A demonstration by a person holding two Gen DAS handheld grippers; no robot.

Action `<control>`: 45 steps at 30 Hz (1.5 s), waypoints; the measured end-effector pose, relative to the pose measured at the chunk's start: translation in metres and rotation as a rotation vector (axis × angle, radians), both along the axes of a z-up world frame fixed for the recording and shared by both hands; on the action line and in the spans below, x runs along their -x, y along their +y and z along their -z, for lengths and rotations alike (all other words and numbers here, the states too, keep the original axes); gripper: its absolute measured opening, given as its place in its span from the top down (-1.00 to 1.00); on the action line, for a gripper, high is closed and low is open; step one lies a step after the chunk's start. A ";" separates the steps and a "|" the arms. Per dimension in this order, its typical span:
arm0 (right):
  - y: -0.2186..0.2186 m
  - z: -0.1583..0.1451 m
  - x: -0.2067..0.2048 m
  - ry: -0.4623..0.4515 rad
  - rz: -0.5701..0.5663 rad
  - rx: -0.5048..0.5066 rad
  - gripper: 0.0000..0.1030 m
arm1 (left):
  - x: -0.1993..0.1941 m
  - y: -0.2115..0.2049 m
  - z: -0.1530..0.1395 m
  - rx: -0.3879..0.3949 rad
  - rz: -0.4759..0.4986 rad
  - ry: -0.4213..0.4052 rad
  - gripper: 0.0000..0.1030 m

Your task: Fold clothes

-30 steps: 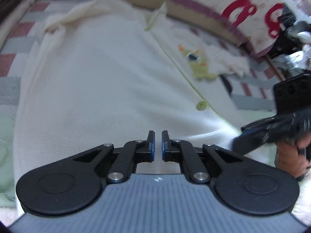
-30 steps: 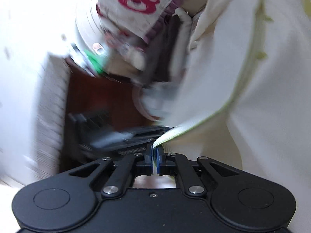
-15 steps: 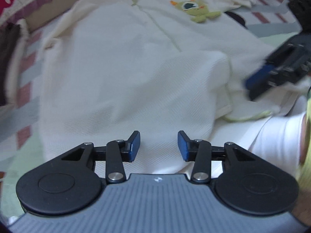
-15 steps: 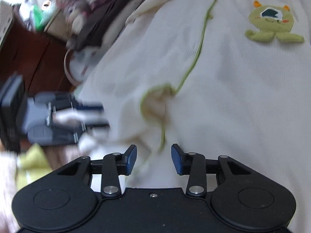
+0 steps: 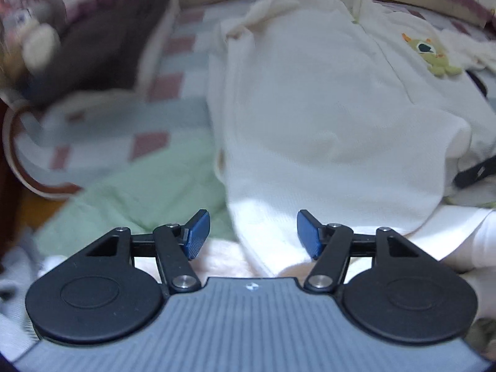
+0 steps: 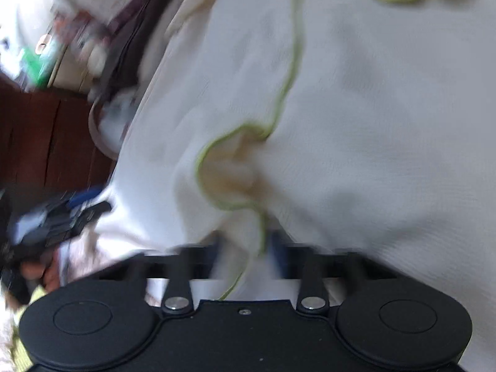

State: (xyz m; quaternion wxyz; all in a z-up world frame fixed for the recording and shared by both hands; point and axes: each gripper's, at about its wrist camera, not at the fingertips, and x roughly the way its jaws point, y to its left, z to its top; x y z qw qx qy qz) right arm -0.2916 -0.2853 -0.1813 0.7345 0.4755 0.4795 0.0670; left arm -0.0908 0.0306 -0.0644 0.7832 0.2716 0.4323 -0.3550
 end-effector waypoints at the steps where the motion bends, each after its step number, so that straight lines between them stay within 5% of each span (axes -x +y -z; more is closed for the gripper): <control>1: -0.001 -0.001 0.001 -0.008 0.005 -0.063 0.89 | 0.005 0.000 0.001 0.036 0.022 -0.050 0.97; 4: -0.004 -0.023 0.006 -0.100 0.012 -0.235 0.89 | 0.015 0.009 -0.014 0.120 0.022 -0.119 1.00; 7: -0.005 -0.055 0.020 -0.178 -0.014 -0.274 0.89 | 0.016 0.027 -0.039 0.165 -0.063 -0.190 1.00; 12: 0.005 -0.051 0.035 -0.005 -0.127 0.006 0.90 | 0.008 0.055 -0.038 0.129 -0.170 -0.176 1.00; 15: 0.003 -0.048 0.034 0.054 -0.122 0.078 0.81 | 0.002 0.059 -0.033 0.128 -0.196 -0.125 0.92; 17: 0.003 -0.073 0.029 0.009 -0.115 0.198 0.80 | -0.004 0.060 -0.034 0.154 -0.225 -0.108 0.78; 19: 0.004 -0.108 0.024 -0.086 -0.100 0.392 0.53 | -0.021 0.055 -0.035 0.200 -0.262 -0.093 0.24; 20: 0.005 -0.123 0.021 -0.134 -0.082 0.472 0.27 | -0.030 0.052 -0.034 0.223 -0.281 -0.080 0.14; 22: 0.008 -0.136 -0.001 -0.176 -0.063 0.545 0.21 | -0.057 0.038 -0.026 0.273 -0.325 0.002 0.08; 27: 0.022 -0.154 -0.070 -0.232 -0.234 0.760 0.21 | -0.133 -0.001 0.007 0.419 -0.365 0.279 0.08; 32: 0.040 -0.181 -0.155 -0.344 -0.342 0.797 0.22 | -0.187 -0.028 0.041 0.330 -0.354 0.269 0.15; 35: 0.055 -0.168 -0.199 -0.358 -0.388 0.829 0.12 | -0.199 -0.028 0.062 0.350 -0.343 0.320 0.33; 37: 0.063 -0.151 -0.223 -0.343 -0.418 0.857 0.12 | -0.195 -0.029 0.071 0.368 -0.287 0.332 0.96; 41: 0.073 -0.122 -0.251 -0.332 -0.417 0.795 0.12 | -0.187 -0.036 0.083 0.370 -0.199 0.346 0.96; 45: 0.084 -0.092 -0.270 -0.320 -0.381 0.683 0.12 | -0.192 -0.030 0.097 0.305 -0.285 0.324 0.90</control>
